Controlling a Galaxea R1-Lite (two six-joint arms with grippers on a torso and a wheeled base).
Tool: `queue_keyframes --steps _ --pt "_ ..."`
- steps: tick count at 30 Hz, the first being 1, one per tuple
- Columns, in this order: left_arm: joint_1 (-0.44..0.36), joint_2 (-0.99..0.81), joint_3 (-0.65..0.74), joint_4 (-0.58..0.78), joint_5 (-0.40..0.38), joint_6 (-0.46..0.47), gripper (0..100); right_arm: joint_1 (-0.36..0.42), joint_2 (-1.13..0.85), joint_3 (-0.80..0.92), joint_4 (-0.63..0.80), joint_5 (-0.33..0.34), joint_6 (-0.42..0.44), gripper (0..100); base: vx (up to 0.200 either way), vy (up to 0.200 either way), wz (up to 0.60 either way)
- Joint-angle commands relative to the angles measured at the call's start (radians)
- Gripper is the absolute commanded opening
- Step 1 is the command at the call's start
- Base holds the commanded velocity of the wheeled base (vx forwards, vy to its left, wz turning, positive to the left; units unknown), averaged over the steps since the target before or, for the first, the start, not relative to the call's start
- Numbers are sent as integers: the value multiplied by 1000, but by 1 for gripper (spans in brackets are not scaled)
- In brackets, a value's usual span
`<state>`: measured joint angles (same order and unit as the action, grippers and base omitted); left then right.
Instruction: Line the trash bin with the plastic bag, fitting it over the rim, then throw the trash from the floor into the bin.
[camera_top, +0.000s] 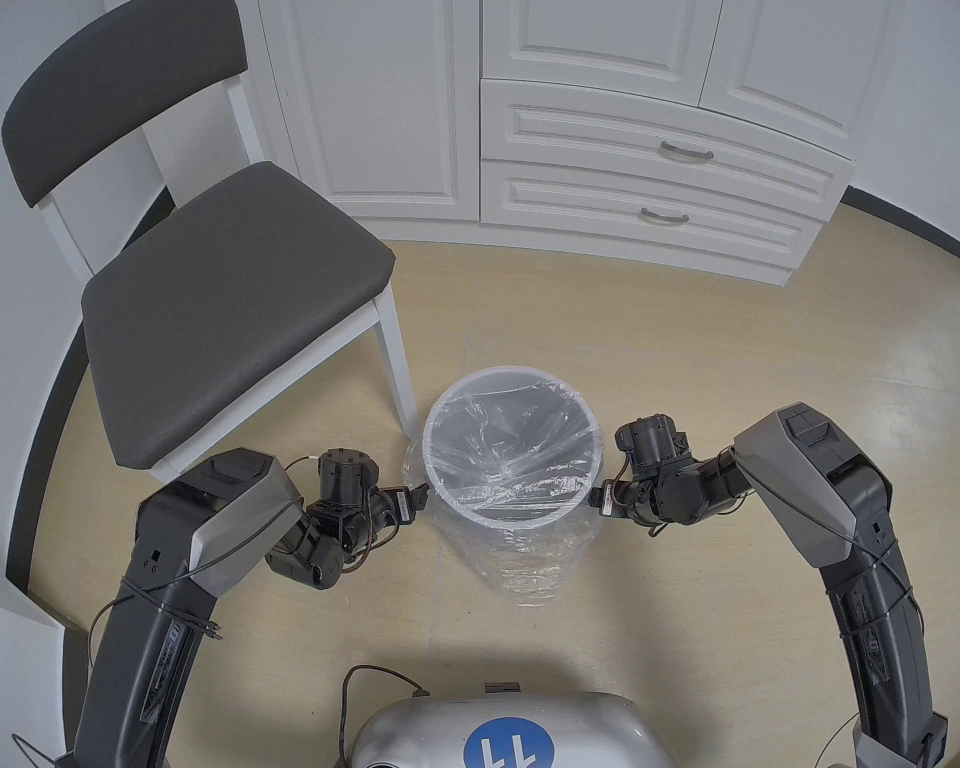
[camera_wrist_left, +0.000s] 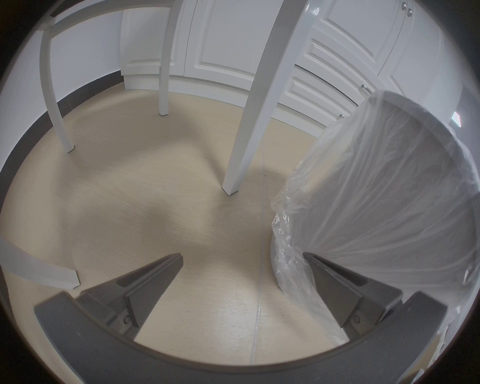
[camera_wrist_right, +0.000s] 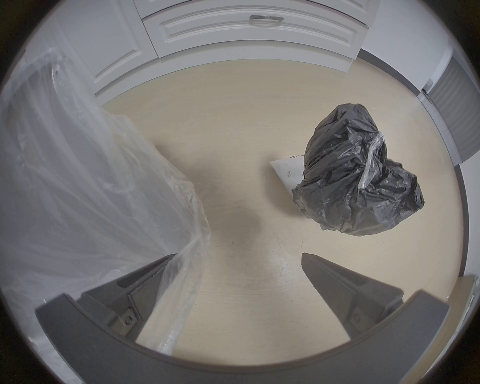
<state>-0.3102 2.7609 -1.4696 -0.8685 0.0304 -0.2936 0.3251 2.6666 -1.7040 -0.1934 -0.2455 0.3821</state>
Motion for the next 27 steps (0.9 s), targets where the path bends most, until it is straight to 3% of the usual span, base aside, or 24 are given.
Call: queue_keyframes --steps 1,9,13,20,27 --pt "5 -7 -2 0 2 -1 100 0 6 3 0 0 -3 100 0 0 0" --pt "5 -188 167 22 -23 19 100 -15 -85 55 2 -1 -31 100 0 0 0" --pt "6 -356 345 60 -138 111 100 -52 -246 230 -1 17 -166 100 0 0 0" --pt "5 -483 489 85 -158 264 100 -81 -406 426 -133 65 -301 100 0 0 0" --pt "-6 -503 519 82 -149 300 100 12 -459 549 -304 52 -324 100 0 0 0"
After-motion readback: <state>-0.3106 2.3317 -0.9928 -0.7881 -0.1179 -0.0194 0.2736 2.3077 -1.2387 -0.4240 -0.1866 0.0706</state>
